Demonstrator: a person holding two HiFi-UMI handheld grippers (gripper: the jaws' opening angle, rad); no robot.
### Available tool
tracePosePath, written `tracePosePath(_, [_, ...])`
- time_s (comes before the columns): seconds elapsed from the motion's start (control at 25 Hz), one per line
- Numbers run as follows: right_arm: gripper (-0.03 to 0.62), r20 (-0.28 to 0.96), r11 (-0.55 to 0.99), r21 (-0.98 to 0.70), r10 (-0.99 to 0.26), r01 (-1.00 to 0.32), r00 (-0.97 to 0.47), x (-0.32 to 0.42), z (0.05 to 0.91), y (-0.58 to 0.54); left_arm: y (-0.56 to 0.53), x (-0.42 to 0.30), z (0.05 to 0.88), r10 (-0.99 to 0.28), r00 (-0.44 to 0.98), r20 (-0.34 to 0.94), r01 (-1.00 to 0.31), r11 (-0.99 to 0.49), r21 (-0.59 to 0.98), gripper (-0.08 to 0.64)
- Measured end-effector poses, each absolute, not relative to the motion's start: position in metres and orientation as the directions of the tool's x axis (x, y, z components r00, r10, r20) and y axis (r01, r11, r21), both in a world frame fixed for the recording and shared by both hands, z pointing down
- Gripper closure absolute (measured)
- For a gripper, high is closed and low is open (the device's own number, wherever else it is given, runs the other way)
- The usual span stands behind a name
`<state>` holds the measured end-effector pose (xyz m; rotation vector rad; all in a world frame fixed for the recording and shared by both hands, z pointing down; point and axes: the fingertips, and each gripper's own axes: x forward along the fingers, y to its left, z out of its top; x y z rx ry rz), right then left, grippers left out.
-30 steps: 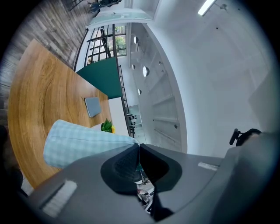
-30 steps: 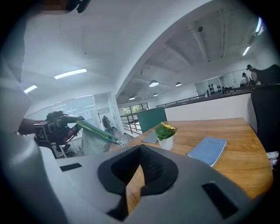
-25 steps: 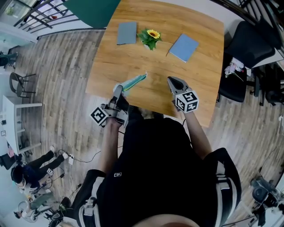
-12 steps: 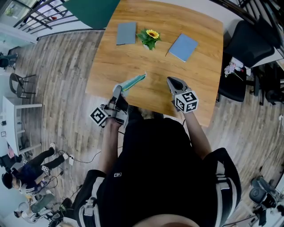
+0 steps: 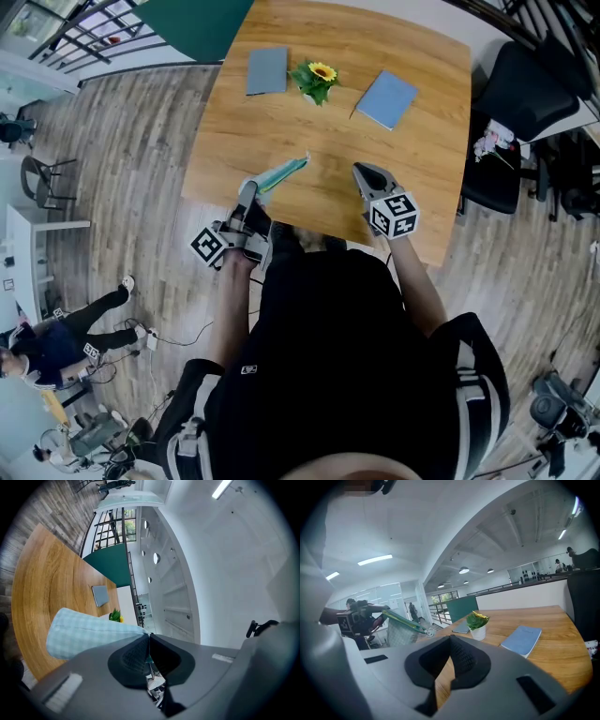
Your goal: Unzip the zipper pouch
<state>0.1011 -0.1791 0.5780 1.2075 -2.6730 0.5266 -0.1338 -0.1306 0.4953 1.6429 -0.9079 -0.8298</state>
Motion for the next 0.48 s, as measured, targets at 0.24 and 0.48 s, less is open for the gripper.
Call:
tracePosePath(0.24, [0.591,0.287,0.609,-0.250,-0.696,-0.753,-0.659,0.0993,0.5775,-0.1757,-0.1281,-0.1351,0.4944,-0.875,0.477,-0.081,-0.161,-0.178,0.971,0.554])
tracePosePath(0.48, [0.591,0.288,0.608,-0.248,-0.697,-0.754,-0.656,0.0993,0.5783,-0.1744,-0.1267,-0.1367,0.4961,-0.875,0.477,-0.080,-0.158,-0.175,0.972,0.554])
